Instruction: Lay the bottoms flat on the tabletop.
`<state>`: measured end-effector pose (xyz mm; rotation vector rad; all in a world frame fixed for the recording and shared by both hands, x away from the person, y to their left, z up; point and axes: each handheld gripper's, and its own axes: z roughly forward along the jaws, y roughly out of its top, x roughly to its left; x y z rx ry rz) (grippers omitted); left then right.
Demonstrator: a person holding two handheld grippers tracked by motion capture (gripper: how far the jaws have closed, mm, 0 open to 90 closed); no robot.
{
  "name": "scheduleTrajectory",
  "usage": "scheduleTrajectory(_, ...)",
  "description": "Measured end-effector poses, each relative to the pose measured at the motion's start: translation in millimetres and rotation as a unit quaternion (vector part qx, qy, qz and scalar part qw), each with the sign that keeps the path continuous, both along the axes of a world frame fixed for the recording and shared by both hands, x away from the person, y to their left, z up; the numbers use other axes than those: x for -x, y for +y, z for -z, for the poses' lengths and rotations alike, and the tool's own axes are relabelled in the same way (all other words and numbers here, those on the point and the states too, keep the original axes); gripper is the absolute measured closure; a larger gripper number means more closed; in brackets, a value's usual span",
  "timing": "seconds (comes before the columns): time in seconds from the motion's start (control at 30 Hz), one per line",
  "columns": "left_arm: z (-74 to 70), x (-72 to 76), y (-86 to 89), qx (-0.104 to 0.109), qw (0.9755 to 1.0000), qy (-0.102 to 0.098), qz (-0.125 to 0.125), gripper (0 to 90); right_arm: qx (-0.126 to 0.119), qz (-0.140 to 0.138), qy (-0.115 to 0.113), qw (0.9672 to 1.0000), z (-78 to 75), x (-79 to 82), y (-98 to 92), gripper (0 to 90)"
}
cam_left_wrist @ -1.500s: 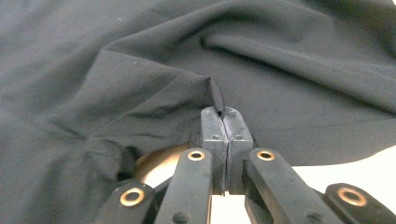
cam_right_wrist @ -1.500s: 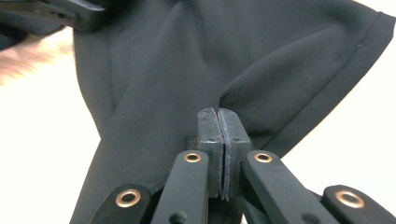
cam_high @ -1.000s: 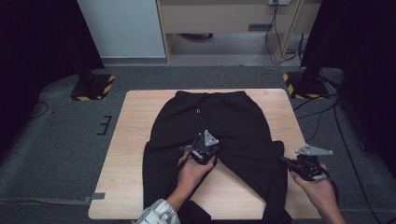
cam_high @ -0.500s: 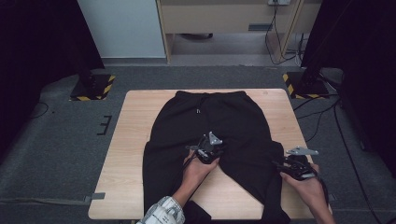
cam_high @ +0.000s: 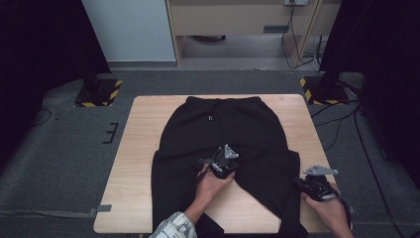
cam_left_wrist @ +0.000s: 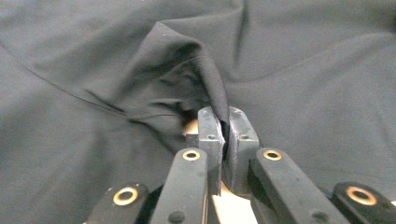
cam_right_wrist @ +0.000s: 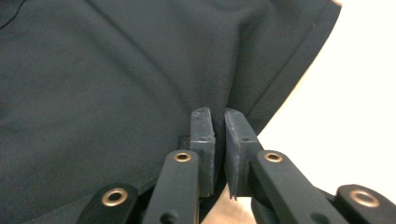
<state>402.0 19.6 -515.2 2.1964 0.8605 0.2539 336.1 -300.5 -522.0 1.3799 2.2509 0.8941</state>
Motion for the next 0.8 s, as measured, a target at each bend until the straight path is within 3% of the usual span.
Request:
scheduleTrajectory(0.13, -0.4, 10.8, -0.7, -0.001, 0.9999, 0.003, 0.012, 85.0, 0.01, -0.014, 0.007, 0.9998, -2.1, 15.1, -1.9, 84.3)
scheduleTrajectory(0.2, -3.9, 22.1, 2.3, -0.002, 0.9997, -0.003, 0.025, 83.7, 0.012, -0.031, 0.014, 0.9993, -5.7, 31.0, -3.3, 79.2)
scheduleTrajectory(0.3, -4.2, 28.9, 6.1, -0.001, 0.9996, -0.002, 0.028, 74.7, -0.003, -0.031, -0.002, 0.9995, -13.9, 37.9, -3.9, 62.3)
scheduleTrajectory(0.37, -2.8, 29.4, 5.6, 0.006, 0.9995, 0.01, 0.031, 69.3, -0.01, -0.018, -0.01, 0.9997, -18.8, 32.9, -5.0, 49.9)
scheduleTrajectory(0.43, -2.0, 31.4, 3.5, 0.001, 0.9995, 0.009, 0.03, 62.5, -0.013, 0.005, -0.019, 0.9997, -21.3, 23.7, -6.7, 41.9)
scheduleTrajectory(0.5, -1.6, 35.9, 1.8, 0.001, 0.9995, 0.006, 0.03, 53.0, -0.014, 0.014, -0.012, 0.9997, -19.6, 17.5, -7.2, 39.3)
scheduleTrajectory(0.63, -0.2, 45.3, 0.8, -0.01, 0.9995, -0.009, 0.03, 47.1, -0.022, 0.009, -0.006, 0.9997, -11.3, 18.3, -3.5, 36.5)
scheduleTrajectory(0.73, 2.5, 50.4, 3.0, 0.0, 0.9999, -0.003, 0.016, 42.8, -0.028, 0.002, -0.005, 0.9996, -7.1, 26.1, -1.4, 35.6)
scheduleTrajectory(0.8, 6.2, 56.9, 2.3, 0.001, 0.9998, 0.004, 0.021, 41.3, -0.031, -0.004, 0.002, 0.9995, -4.7, 31.5, -1.4, 35.1)
